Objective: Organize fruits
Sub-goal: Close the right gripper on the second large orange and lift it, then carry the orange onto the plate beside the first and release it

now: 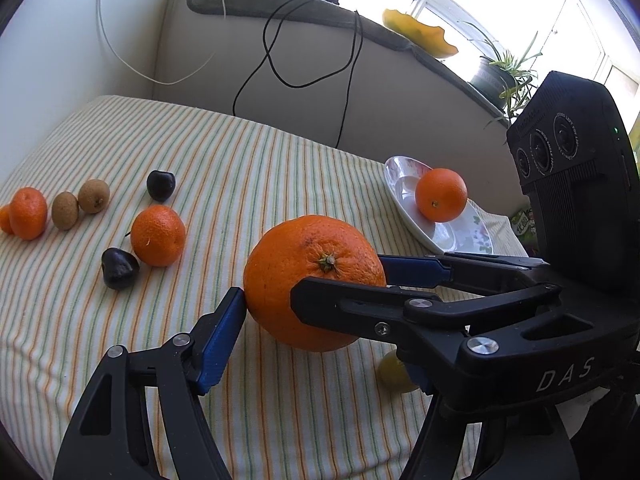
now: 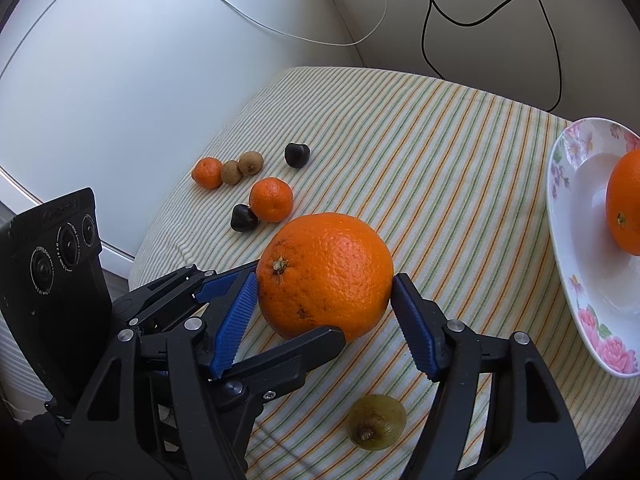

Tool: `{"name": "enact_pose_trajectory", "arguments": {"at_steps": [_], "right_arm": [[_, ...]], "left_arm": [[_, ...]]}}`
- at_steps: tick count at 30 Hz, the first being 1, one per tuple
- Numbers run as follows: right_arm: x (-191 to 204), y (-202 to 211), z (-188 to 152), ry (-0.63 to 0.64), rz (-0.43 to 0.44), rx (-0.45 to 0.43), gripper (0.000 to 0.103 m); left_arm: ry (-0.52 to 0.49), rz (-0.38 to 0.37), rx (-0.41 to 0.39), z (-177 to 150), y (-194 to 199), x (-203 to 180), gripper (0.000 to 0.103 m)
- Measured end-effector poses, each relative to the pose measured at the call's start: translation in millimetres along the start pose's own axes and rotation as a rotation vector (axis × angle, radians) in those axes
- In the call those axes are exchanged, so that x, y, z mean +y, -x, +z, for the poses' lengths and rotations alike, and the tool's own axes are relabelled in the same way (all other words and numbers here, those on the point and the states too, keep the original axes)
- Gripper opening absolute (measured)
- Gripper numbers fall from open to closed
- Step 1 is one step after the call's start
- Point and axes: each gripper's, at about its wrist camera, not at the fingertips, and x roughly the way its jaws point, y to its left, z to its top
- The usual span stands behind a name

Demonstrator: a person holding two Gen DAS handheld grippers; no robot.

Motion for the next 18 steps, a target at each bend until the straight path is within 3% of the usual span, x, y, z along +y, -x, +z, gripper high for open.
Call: {"name": "enact_pose_trajectory", "arguments": {"at_steps": [18], "right_arm": [[-29, 57, -10, -0.069, -0.033, -0.090, 0.072]], "left_arm": [[-0.105, -0.059, -0.005, 16, -8, -55, 0.071]]}}
